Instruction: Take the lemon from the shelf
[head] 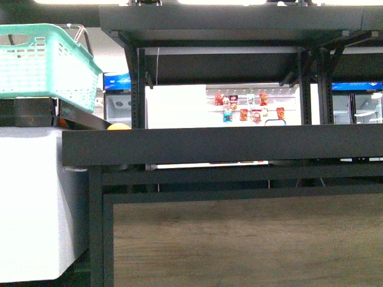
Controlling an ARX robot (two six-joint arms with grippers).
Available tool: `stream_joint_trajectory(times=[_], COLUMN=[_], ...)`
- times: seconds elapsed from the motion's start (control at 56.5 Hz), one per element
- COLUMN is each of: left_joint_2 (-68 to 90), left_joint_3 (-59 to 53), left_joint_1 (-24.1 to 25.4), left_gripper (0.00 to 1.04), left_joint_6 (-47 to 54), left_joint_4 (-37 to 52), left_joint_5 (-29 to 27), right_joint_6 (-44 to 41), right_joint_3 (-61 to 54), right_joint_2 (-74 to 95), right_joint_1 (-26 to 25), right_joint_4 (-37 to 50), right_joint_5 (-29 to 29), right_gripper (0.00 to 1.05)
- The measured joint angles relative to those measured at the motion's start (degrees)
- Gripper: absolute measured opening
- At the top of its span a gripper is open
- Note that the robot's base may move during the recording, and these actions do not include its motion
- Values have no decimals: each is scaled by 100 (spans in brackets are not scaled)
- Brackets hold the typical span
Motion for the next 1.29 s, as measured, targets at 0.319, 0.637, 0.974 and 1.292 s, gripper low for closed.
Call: stream_joint_trajectory(times=[0.319,0.637,0.974,1.292], left_joint_2=[0,0,0,0], left_joint_3=[0,0,0,0], left_joint_1=[0,0,0,0], left_gripper=[97,97,97,97], left_joint_6=[-2,-2,0,-2], left_joint_4=[0,0,0,0], left_joint_5=[0,0,0,-2], right_joint_6=[0,0,0,0], right_joint_3=[0,0,0,0], right_joint_2=[0,0,0,0], right_joint_1=[0,0,0,0], right_joint_4=[0,0,0,0], right_joint_5=[0,0,0,-2], right_gripper=[97,97,97,97])
